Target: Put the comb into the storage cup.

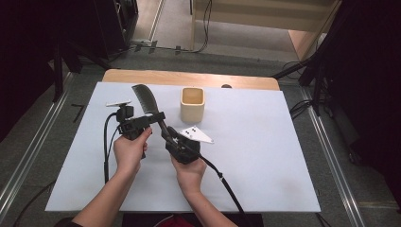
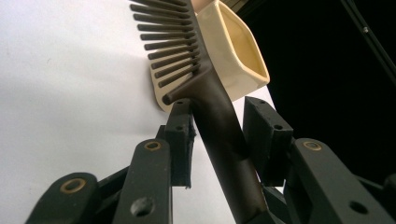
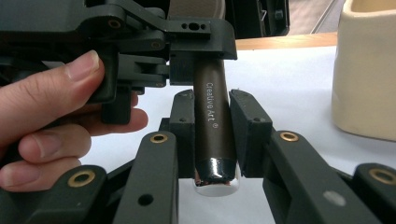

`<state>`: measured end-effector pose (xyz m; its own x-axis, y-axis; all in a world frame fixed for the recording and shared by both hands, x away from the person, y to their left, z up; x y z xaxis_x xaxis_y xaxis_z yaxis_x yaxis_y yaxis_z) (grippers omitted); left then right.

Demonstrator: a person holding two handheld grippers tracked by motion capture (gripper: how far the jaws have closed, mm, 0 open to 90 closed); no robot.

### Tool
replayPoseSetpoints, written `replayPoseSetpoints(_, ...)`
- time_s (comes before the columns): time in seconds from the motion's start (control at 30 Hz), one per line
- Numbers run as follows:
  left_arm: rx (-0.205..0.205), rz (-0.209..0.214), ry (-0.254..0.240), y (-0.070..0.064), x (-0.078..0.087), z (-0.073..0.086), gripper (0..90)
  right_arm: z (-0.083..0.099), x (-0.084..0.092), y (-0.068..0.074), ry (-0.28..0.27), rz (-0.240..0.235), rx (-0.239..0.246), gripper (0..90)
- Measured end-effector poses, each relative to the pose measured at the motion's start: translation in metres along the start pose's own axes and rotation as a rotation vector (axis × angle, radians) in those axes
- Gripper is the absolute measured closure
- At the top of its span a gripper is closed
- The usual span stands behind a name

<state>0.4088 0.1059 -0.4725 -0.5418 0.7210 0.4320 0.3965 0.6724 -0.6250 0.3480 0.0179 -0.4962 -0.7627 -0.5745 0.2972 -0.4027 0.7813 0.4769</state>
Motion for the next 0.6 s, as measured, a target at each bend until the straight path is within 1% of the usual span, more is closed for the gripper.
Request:
replayPoseSetpoints(0.07, 0.006, 0.007, 0.002, 0.0, 0.0002, 0.0002, 66.1, 0.0005, -0.0004, -0.0005, 0.002, -0.002, 0.001, 70.2)
replayPoseSetpoints(0.1, 0.009, 0.018, 0.003, -0.0008, -0.0002, 0.0002, 66.4, 0.0009, -0.0003, -0.001, 0.004, -0.002, 0.004, 70.2)
replayPoseSetpoints(0.23, 0.014, 0.031, 0.003, -0.0024, -0.0005, 0.0002, 67.2, 0.0009, 0.0011, -0.0021, 0.004, -0.004, 0.003, 70.2)
replayPoseSetpoints(0.5, 0.024, 0.043, 0.008, -0.0022, 0.0008, 0.0, 68.3, 0.0011, 0.0012, -0.0017, 0.007, -0.006, 0.005, 70.1)
replayPoseSetpoints(0.6, 0.037, 0.052, 0.004, -0.003, 0.0011, -0.0008, 69.3, 0.0016, 0.0008, -0.0016, 0.012, -0.003, 0.01, 70.0)
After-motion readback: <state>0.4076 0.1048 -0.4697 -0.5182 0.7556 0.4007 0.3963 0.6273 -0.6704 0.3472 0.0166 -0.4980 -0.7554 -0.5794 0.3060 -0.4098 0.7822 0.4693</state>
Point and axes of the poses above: each handheld gripper's, and its own axes: x roughly backward along the jaws, z roughly out of its underside, y roughly to its left, the point moved 8 cm from there along -x, roughly forward along the jaws, and after that the axes turned 8 degrees about -x, right-handed, at the moved point
